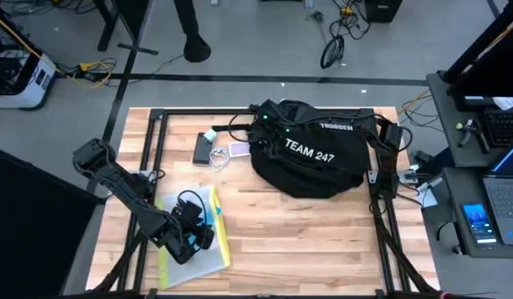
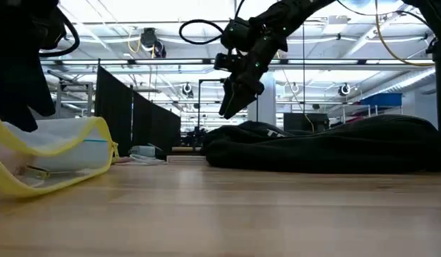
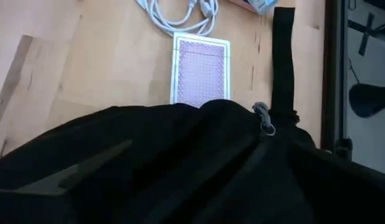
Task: Unpack backpack
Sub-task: Put the game card into the green zip bag
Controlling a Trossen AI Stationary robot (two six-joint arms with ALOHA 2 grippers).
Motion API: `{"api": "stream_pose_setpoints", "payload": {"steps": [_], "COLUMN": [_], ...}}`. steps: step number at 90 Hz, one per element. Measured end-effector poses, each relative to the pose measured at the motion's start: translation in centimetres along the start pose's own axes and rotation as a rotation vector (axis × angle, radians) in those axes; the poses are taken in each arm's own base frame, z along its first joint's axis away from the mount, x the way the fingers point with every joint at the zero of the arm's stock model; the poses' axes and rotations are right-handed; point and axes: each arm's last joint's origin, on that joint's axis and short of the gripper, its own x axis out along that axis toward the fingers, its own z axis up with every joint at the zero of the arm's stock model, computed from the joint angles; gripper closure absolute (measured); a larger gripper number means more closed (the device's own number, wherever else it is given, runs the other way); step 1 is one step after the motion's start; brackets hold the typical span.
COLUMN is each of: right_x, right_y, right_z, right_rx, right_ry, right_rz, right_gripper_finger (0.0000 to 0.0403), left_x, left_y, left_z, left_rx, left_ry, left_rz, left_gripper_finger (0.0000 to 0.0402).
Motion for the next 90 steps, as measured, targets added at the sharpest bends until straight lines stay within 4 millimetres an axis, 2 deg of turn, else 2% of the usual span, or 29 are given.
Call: {"api": "stream_pose_setpoints", "payload": {"steps": [17, 24, 34, 46, 66, 78, 90], "right_x": [-0.1, 0.4, 1.1, 3.6, 8.0, 10.5, 11.4], "right_y": [0.3, 0.1, 0.5, 1.1, -1.3, -2.6, -3.0], "right_z": [-0.4, -0.2, 1.1, 2.5, 3.8, 3.2, 3.6], "right_rx": [0.078, 0.117, 0.037, -0.042, -0.011, 0.078, 0.059], "right_ry": [0.055, 0.018, -0.047, -0.040, 0.030, 0.084, 0.101], "right_rz": [0.020, -0.002, -0.014, 0.019, 0.039, 0.135, 0.111], "right_gripper_finger": [0.0006, 0.0006, 0.0006, 0.0006, 0.0007, 0.0007, 0.0007], "left_x": [0.0, 0.0, 0.0, 0.1, 0.2, 0.2, 0.1], "left_y": [0.0, 0.0, 0.0, 0.2, 0.1, 0.0, 0.0], "left_z": [0.0, 0.0, 0.1, 0.3, 0.4, 0.3, 0.2], "left_rx": [-0.001, 0.003, 0.004, 0.006, -0.001, -0.006, 0.001], "left_ry": [0.001, 0.001, -0.001, -0.007, -0.008, 0.014, 0.018], "left_rz": [-0.001, -0.001, 0.007, 0.025, 0.025, 0.018, 0.010], "left_gripper_finger": [0.0201, 0.0201, 0.0201, 0.0201, 0.0201, 0.0201, 0.0201]}}
